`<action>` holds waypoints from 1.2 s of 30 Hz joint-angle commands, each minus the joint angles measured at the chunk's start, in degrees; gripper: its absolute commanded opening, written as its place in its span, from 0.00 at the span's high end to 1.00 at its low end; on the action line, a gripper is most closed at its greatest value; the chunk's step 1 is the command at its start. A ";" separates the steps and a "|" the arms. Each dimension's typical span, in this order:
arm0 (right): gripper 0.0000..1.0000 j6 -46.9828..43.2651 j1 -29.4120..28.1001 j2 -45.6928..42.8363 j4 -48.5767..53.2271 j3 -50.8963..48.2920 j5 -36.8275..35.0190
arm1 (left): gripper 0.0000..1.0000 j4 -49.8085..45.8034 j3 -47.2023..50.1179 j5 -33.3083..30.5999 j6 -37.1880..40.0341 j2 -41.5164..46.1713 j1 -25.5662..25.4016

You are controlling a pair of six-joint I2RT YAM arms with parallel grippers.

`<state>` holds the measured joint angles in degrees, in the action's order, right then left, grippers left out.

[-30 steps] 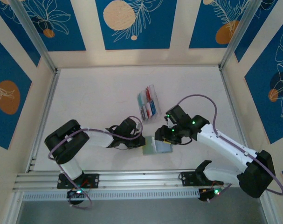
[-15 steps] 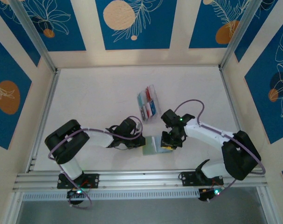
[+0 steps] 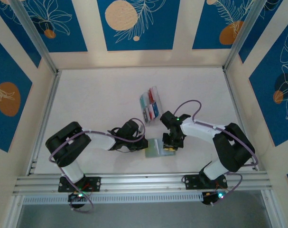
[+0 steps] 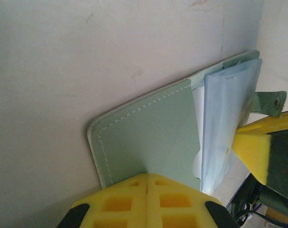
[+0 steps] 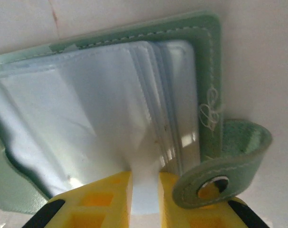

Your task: Put the credit cards into the card holder

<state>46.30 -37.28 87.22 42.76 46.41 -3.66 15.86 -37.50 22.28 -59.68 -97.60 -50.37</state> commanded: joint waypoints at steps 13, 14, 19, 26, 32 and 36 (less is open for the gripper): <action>0.62 1.15 -1.27 0.32 -14.78 -1.57 15.33 | 1.00 -6.68 2.61 -0.93 -0.31 -4.97 -1.35; 0.60 1.56 -1.31 0.27 -15.87 -1.98 16.26 | 1.00 -6.51 2.71 -0.84 -0.39 -4.97 -1.31; 0.52 4.30 -1.83 -0.14 -20.53 -4.09 20.03 | 1.00 -5.52 2.94 -0.44 -1.27 -5.12 -1.31; 0.46 6.71 -2.49 -0.24 -24.25 -7.91 20.35 | 0.96 3.47 4.92 3.89 -6.59 -5.56 -0.62; 0.39 7.52 -2.91 -1.45 -29.08 -9.04 24.40 | 0.93 3.61 4.01 4.47 -7.02 -4.84 -0.52; 0.31 7.03 -2.35 -5.50 -27.38 -6.78 28.22 | 0.94 3.14 4.56 3.65 -7.49 -4.97 -0.47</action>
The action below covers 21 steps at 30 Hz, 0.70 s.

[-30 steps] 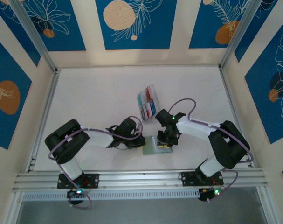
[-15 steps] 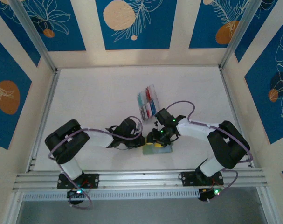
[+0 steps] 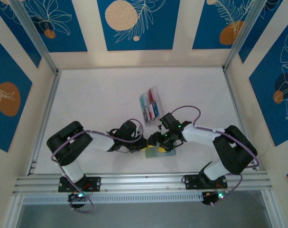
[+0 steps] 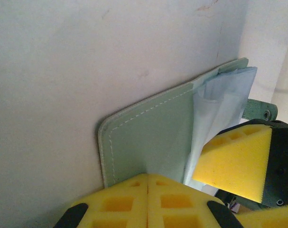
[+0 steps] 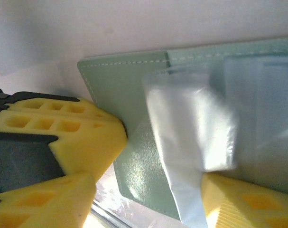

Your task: Put the credit cards into the card holder

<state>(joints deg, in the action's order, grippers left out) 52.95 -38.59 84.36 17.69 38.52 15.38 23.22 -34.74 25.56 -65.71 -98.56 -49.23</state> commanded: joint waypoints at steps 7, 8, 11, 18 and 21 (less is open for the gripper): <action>0.31 -8.10 -1.74 -6.06 22.84 12.89 -3.74 | 0.94 -6.44 2.21 -0.97 -0.41 -4.56 -1.48; 0.31 -9.27 -1.17 -6.38 24.86 13.53 -5.51 | 0.94 -6.35 2.33 -0.95 -0.46 -4.62 -1.48; 0.38 -12.36 1.85 -6.88 27.88 14.11 -7.34 | 0.94 -6.61 2.60 -1.13 -0.05 -4.84 -1.48; 0.60 -15.71 6.94 -6.77 31.31 12.91 -11.56 | 0.94 -6.61 2.74 -1.22 0.40 -5.08 -1.48; 0.73 -16.44 7.04 -5.24 30.85 12.97 -12.96 | 0.94 -6.61 2.59 -1.22 0.52 -5.50 -1.52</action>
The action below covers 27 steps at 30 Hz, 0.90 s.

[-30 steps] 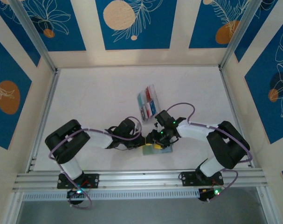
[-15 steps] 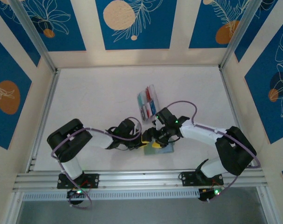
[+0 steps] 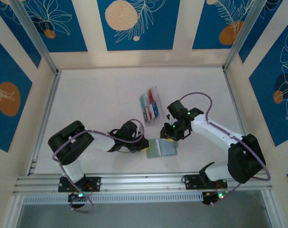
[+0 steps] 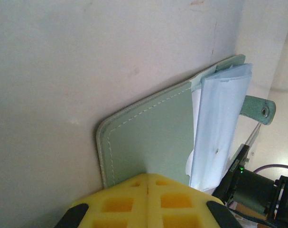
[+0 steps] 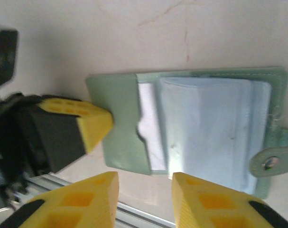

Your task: Put the credit cards into the card holder

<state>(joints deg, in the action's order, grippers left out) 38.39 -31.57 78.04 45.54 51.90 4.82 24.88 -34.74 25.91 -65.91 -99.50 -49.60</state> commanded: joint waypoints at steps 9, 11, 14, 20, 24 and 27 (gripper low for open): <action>0.79 -5.52 1.42 10.94 3.17 4.40 -9.67 | 0.94 -8.76 2.51 -1.69 1.02 -4.59 -1.11; 0.79 -6.07 1.65 12.45 3.32 5.20 -10.58 | 0.94 -8.89 2.64 -1.87 1.00 -4.51 -1.11; 0.79 -6.59 1.97 14.21 3.26 5.84 -11.23 | 0.94 -8.62 2.71 -1.87 0.96 -4.64 -1.11; 0.77 -6.30 1.79 17.11 2.44 5.17 -11.76 | 0.94 -8.62 2.60 -1.83 1.01 -4.65 -1.16; 0.74 -6.06 1.49 18.58 1.86 4.75 -12.03 | 0.94 -8.71 2.70 -1.85 1.00 -4.84 -1.08; 0.70 -5.50 1.17 19.85 1.66 4.20 -12.21 | 0.94 -8.67 2.75 -1.83 1.05 -4.91 -1.02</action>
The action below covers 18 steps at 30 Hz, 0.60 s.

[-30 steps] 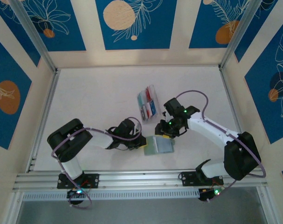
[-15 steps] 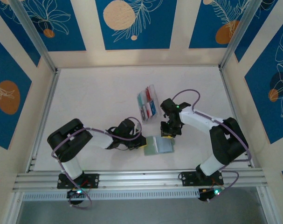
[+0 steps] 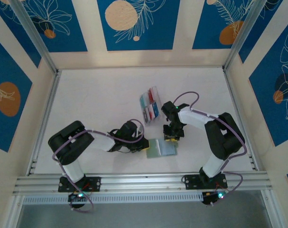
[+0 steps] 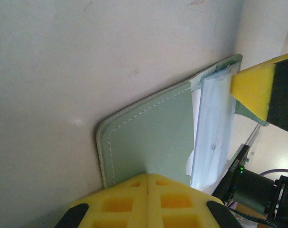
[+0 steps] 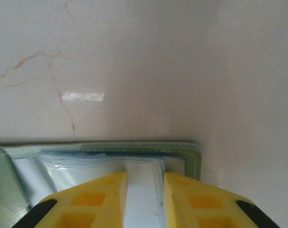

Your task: Put the credit cards into the card holder

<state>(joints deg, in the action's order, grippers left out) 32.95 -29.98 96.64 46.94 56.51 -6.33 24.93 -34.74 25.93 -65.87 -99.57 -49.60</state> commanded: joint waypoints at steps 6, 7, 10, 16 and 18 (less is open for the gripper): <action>0.79 1.23 -2.38 2.40 0.05 -0.30 -1.48 | 0.94 -8.40 2.88 -1.85 0.99 -4.93 -1.02; 0.81 1.54 -2.67 2.29 0.24 -0.22 -1.88 | 0.94 -8.41 2.93 -1.87 0.99 -4.94 -1.02; 0.85 2.14 -3.99 2.05 1.97 0.51 -4.26 | 0.95 -8.34 3.15 -1.86 0.95 -5.02 -1.02; 0.88 3.19 -6.77 1.75 6.99 3.39 -11.10 | 0.94 -7.70 3.48 -1.90 1.00 -5.54 -1.02; 0.88 3.52 -7.85 2.04 8.95 4.57 -13.56 | 0.94 -7.46 3.54 -1.80 1.00 -5.64 -1.02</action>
<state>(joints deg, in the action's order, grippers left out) 34.92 -36.58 97.80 50.81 59.40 -15.11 26.57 -34.11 26.17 -65.67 -99.90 -49.52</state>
